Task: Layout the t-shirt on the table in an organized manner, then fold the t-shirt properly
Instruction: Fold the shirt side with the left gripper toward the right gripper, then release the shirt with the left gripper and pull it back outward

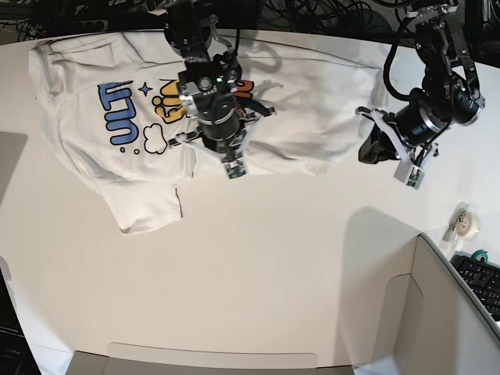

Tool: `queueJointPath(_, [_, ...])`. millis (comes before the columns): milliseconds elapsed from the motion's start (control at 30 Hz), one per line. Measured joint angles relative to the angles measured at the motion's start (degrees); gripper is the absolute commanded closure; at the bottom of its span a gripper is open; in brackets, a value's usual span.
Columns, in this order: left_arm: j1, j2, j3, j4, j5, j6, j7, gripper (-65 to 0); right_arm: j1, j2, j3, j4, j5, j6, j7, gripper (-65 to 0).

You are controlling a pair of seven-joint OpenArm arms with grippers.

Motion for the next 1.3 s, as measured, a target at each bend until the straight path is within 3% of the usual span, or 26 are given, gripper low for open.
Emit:
queueJointPath(100, [-3.9, -0.1, 0.5, -1.4, 0.2, 0.1, 0.3, -1.9, 0.3, -0.4, -1.4, -5.7, 0.9, 0.4, 2.6, 0.0])
queueJointPath(233, [-9.4, 0.0, 5.1, -6.6, 0.2, 0.2, 5.8, -1.9, -1.1, -0.1, -1.1, -6.3, 0.0, 0.3, 4.7, 0.0])
queueJointPath(367, [-14.3, -0.3, 9.9, -13.9, 0.0, 0.2, 5.9, -1.9, -3.0, -0.3, -1.2, -5.5, -0.5, -0.1, 5.3, 0.0])
queueJointPath(600, [-15.3, -0.3, 11.9, -18.6, 0.4, 0.2, 6.1, -1.9, -3.5, -0.4, -1.4, -5.3, -0.7, -0.1, 4.5, 0.0])
queueJointPath(933, [-17.3, -0.2, 21.2, -18.6, 0.3, 0.2, 6.1, -2.0, -3.8, -0.5, -1.4, -5.6, -0.8, -0.3, 4.8, 0.0])
queueJointPath(1300, [-21.3, 2.1, 25.6, -23.3, 0.4, 0.2, 4.9, -2.0, -3.4, -0.6, -1.6, -6.2, -1.4, -0.5, 4.0, 0.0])
